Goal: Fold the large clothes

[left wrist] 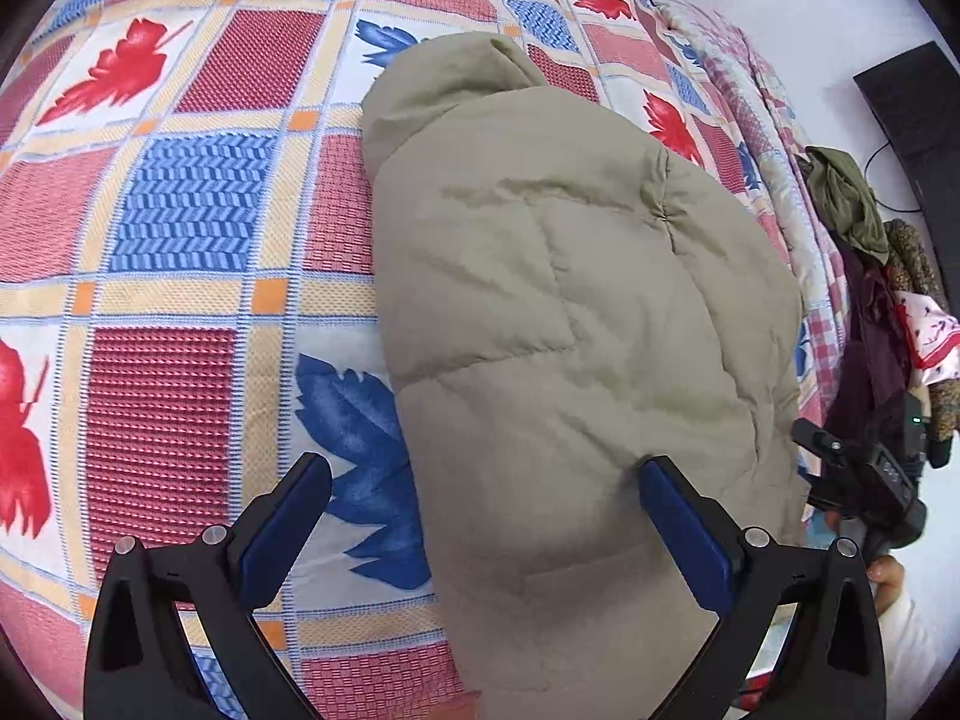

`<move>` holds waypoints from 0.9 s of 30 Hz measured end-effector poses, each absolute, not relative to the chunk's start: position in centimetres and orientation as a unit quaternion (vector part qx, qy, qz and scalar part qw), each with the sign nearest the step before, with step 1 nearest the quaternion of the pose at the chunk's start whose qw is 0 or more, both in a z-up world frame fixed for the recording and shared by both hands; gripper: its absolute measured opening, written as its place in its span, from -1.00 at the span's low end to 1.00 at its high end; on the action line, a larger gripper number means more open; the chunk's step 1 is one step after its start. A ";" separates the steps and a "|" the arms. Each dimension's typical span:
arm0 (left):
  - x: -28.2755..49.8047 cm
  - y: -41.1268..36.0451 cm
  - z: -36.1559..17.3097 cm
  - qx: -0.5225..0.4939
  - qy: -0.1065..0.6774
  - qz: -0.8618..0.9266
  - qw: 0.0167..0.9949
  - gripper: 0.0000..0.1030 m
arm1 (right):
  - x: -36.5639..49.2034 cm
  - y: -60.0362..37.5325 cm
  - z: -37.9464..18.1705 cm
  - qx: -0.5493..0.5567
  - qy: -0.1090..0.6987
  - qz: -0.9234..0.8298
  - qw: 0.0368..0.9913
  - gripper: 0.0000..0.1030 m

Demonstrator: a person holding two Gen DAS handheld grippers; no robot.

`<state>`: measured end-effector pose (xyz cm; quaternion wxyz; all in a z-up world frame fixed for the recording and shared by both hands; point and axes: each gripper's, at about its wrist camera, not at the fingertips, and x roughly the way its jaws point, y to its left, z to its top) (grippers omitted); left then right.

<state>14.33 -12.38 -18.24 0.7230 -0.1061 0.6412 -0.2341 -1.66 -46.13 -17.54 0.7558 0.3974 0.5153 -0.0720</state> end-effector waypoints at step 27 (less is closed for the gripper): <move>17.1 -15.0 -23.3 -0.164 0.655 -0.298 0.675 1.00 | 7.7 -43.9 -22.9 0.341 0.596 0.087 0.722 0.99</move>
